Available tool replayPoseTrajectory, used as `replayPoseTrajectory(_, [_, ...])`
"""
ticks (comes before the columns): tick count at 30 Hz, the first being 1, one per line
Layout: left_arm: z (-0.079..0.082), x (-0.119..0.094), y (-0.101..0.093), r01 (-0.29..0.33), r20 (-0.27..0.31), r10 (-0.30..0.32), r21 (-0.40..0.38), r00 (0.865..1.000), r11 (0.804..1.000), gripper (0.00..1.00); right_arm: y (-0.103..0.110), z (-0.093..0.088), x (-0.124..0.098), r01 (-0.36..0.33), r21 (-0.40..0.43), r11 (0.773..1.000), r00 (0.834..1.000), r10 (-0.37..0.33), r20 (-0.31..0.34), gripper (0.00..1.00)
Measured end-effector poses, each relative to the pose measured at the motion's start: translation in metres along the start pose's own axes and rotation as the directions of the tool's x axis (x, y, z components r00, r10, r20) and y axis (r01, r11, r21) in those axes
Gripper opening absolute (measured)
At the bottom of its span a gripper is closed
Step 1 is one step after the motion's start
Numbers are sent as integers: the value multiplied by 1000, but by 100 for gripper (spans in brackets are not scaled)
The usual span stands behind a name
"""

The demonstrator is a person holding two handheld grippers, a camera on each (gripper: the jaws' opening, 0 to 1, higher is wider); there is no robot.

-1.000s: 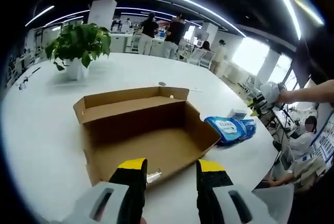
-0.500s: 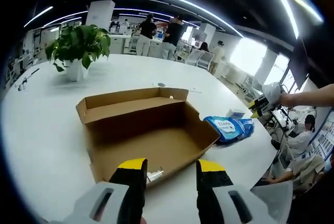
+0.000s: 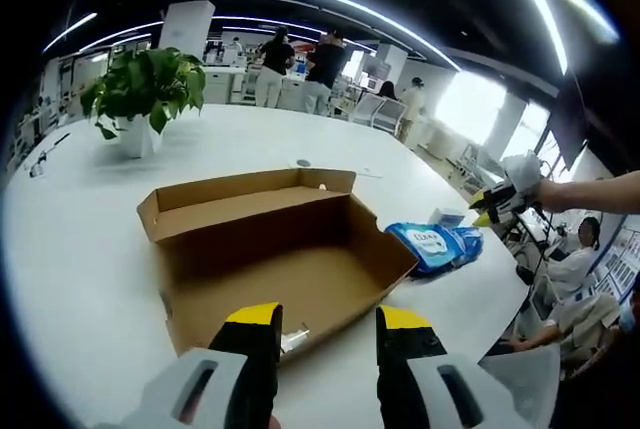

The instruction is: Operate the shoe box by opening the lid, removing the specified soft item, and placing it in the target area until the item is outside and the box remains undamaged.

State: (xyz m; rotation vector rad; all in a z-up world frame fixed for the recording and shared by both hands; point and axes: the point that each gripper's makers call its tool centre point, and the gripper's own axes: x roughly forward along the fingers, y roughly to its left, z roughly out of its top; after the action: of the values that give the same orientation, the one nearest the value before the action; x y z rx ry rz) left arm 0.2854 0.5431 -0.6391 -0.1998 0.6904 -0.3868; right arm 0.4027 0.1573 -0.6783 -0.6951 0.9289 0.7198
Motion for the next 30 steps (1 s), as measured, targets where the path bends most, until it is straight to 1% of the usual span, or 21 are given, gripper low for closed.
replayPoseTrajectory(1, [0, 0, -1, 2, -1, -2, 1, 1000, 1000, 38, 4, 3, 1, -6, 15, 1000, 1000, 5, 10, 30])
replayPoseTrajectory(4, [0, 0, 0, 4, -1, -4, 2, 1000, 1000, 38, 13, 12, 1, -13, 25, 1000, 999, 12, 40, 30])
replayPoseTrajectory(7, [-1, 0, 1, 4, -2, -4, 1, 1000, 1000, 38, 24, 23, 3, -34, 20, 999, 997, 32, 72, 32])
replayPoseTrajectory(11, [-3, 0, 1, 3, -6, -3, 1, 1000, 1000, 38, 40, 39, 5, -56, 24, 998, 993, 53, 109, 33])
replayPoseTrajectory(15, [-3, -1, 2, 2, -6, -2, 0, 1000, 1000, 38, 55, 54, 9, -56, -17, 998, 989, 57, 137, 31])
replayPoseTrajectory(16, [-3, -1, 2, 2, -7, -2, 0, 1000, 1000, 38, 58, 57, 10, -60, -14, 998, 987, 61, 146, 31])
replayPoseTrajectory(17, [-4, -1, 2, 1, -8, -1, 0, 1000, 1000, 38, 65, 65, 11, -74, -2, 997, 982, 74, 172, 32])
replayPoseTrajectory(20, [-5, -1, 2, 2, -13, -2, 1, 1000, 1000, 38, 75, 77, 13, -87, -8, 996, 976, 87, 200, 33])
replayPoseTrajectory(23, [-7, -2, 3, 2, -16, -2, -1, 1000, 1000, 38, 86, 92, 17, -99, -36, 994, 968, 105, 229, 34])
replayPoseTrajectory(26, [-8, -2, 3, 1, -20, -1, 0, 1000, 1000, 38, 103, 109, 18, -122, -31, 992, 954, 126, 271, 35])
replayPoseTrajectory(28, [-9, -1, 3, 2, -22, -2, 0, 1000, 1000, 38, 111, 118, 18, -130, -33, 991, 948, 134, 288, 36])
replayPoseTrajectory(30, [-9, 0, 4, 4, -25, -4, 3, 1000, 1000, 38, 124, 128, 18, -148, -31, 988, 937, 151, 314, 36])
